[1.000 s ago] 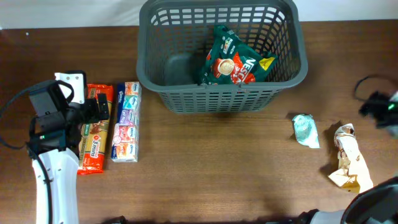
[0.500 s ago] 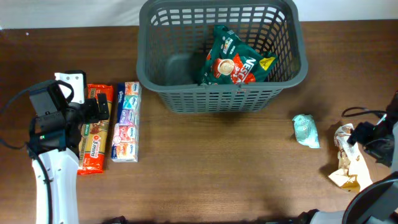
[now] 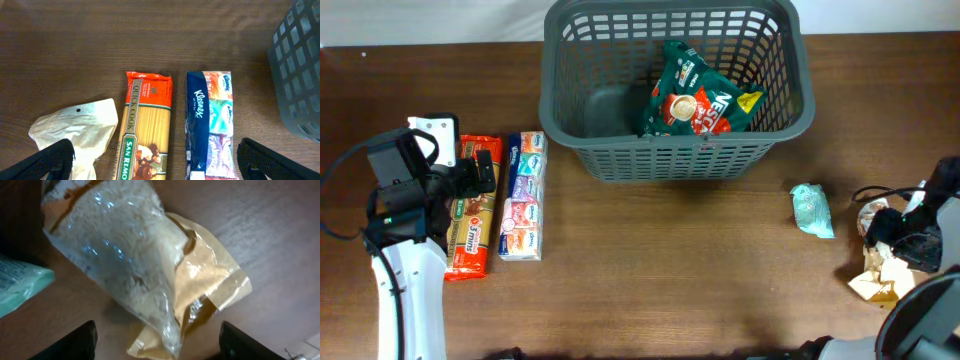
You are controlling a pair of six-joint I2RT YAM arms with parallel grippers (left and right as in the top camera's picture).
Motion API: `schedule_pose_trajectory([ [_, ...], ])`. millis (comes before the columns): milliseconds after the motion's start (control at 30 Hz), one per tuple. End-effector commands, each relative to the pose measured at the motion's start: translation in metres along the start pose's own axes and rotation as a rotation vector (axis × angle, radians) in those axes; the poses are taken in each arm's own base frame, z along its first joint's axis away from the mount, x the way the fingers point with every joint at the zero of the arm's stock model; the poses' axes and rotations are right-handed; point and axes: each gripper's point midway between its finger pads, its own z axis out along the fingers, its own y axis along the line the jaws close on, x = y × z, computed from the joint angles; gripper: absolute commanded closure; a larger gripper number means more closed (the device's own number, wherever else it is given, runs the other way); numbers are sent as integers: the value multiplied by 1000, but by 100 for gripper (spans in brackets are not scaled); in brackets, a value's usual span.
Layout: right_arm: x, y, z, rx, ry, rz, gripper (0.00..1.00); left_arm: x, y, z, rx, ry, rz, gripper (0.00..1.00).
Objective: Pack container
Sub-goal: 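Grasp the clear pasta bag on the right with the right gripper, then carry the clear pasta bag into the basket and release it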
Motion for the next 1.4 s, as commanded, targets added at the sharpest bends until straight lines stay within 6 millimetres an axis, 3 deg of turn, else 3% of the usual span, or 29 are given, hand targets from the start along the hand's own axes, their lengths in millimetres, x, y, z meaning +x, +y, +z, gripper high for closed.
schedule_pose_trajectory([
  [0,6,6,24,-15,89,-57,24,-8,0,-2,10,-18,12,1],
  [100,6,6,40,-5,135,-63,25,-8,0,-2,11,-18,12,1],
  [200,6,7,53,-7,165,-67,36,-8,0,-2,11,-18,12,1],
  [267,7,9,58,-11,183,-65,69,-8,0,-2,11,-18,12,1],
  [367,5,13,60,-35,178,-61,95,-8,0,-2,11,-18,11,1],
  [533,-8,28,50,-127,142,-33,96,-8,0,-2,11,-18,12,1],
  [667,-34,41,16,-225,80,-25,96,-8,0,-2,11,-18,12,1],
  [700,-51,48,-12,-287,23,-25,96,-8,0,-2,11,-18,12,1],
  [833,-86,53,-94,-367,-152,-35,96,-8,0,-2,11,-18,12,1],
  [1000,-102,60,-208,-452,-409,-84,96,-8,0,-2,11,-18,12,1],
  [1033,-101,71,-259,-501,-538,-137,96,-8,0,-2,11,-18,12,1],
  [1133,-86,98,-327,-564,-714,-251,96,-8,0,-2,10,-18,12,1],
  [1233,-61,136,-383,-618,-856,-400,96,-8,0,-2,11,-18,12,1],
  [1367,-24,199,-429,-678,-999,-682,96,-8,0,-2,11,-18,12,1],
])
